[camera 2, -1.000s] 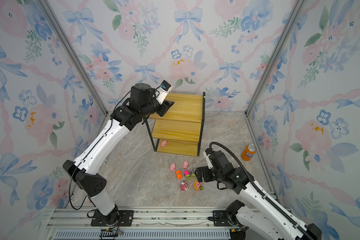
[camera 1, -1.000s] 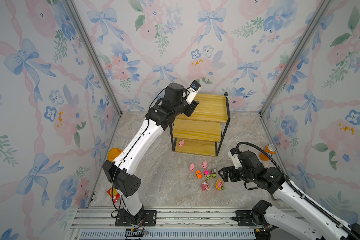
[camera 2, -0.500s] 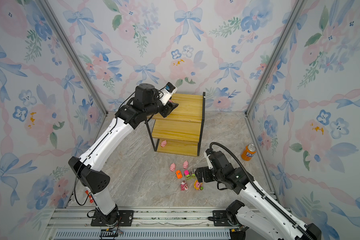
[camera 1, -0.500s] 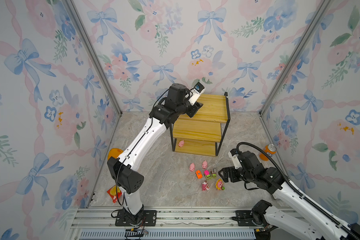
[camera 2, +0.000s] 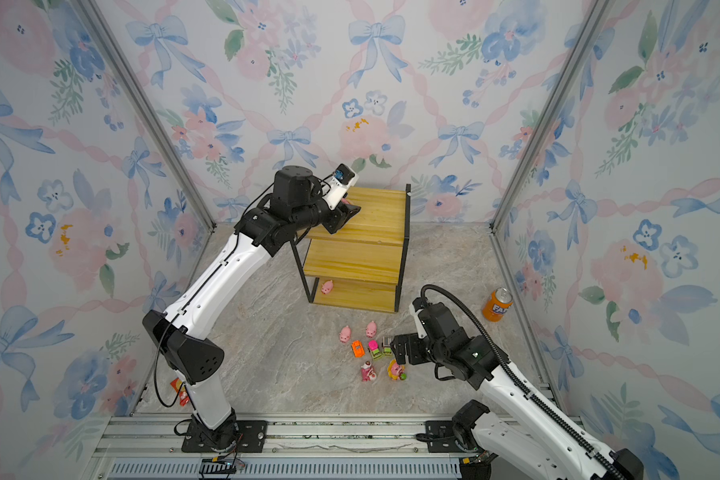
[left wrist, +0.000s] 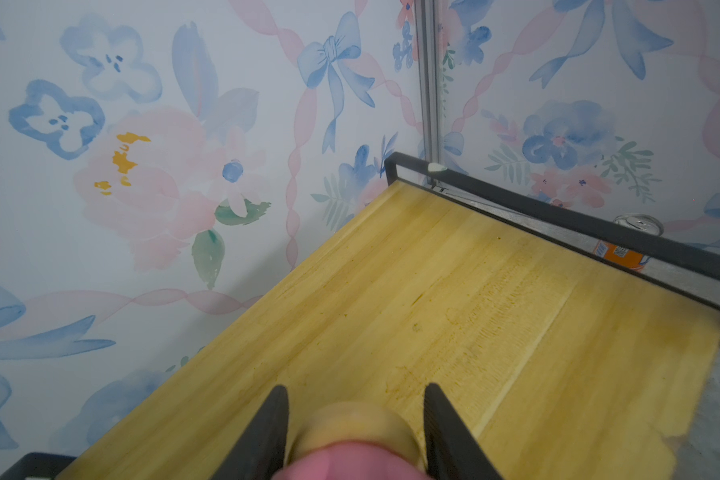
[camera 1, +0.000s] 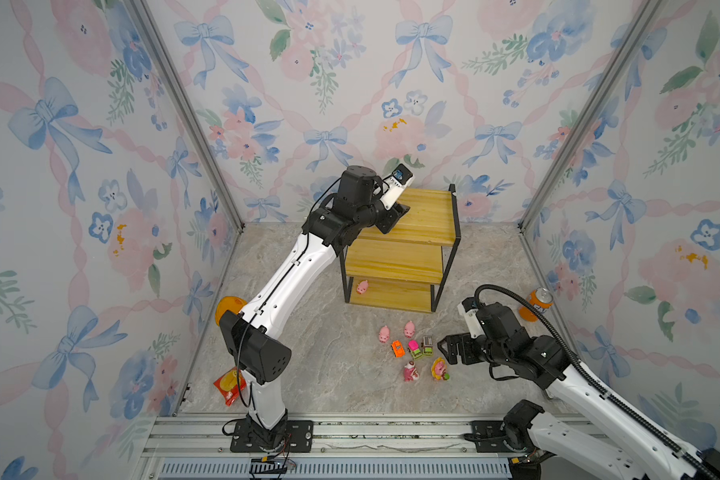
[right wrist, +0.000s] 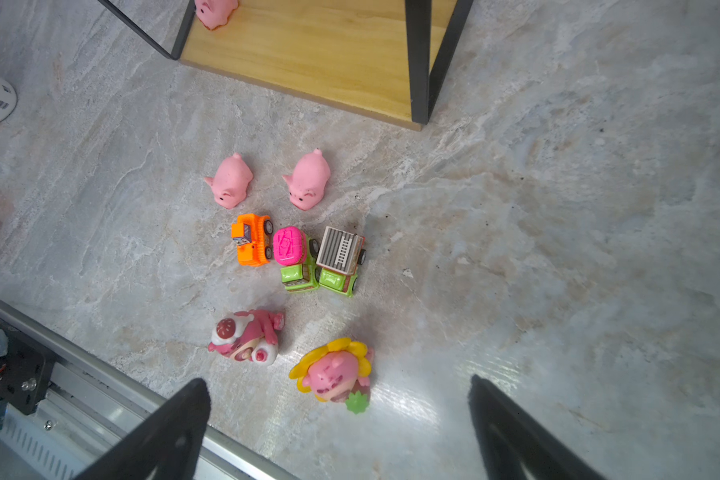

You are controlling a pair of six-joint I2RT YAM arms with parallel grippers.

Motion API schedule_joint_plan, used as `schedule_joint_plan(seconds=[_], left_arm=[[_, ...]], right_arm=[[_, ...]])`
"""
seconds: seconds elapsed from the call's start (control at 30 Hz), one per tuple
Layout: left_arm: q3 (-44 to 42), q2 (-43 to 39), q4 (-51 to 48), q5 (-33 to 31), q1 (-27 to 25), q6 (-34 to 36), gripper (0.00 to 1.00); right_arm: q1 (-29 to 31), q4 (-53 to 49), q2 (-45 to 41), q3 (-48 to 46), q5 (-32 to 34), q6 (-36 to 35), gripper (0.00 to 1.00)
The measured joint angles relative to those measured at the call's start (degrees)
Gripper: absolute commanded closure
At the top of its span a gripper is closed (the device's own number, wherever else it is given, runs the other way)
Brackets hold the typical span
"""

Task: Place and organize the plastic toys onto the shelf
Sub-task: 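Lower the pink donut figurine onto the top shelf board and open the left gripper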

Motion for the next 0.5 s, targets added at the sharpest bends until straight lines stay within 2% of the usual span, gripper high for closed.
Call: schedule_joint_plan(seconds=[0.3,0.5], left_arm=[[0.24,0.15,0.0,-0.02,-0.44,1.03,0.93],[0.22,0.15,-0.02,-0.04,-0.44,1.05,0.87]], right_arm=[[-0.04,0.0,-0.09,-0.07,0.0,0.0,0.01],[-0.04,0.0,-0.13,-0.07,0.0,0.0,0.01]])
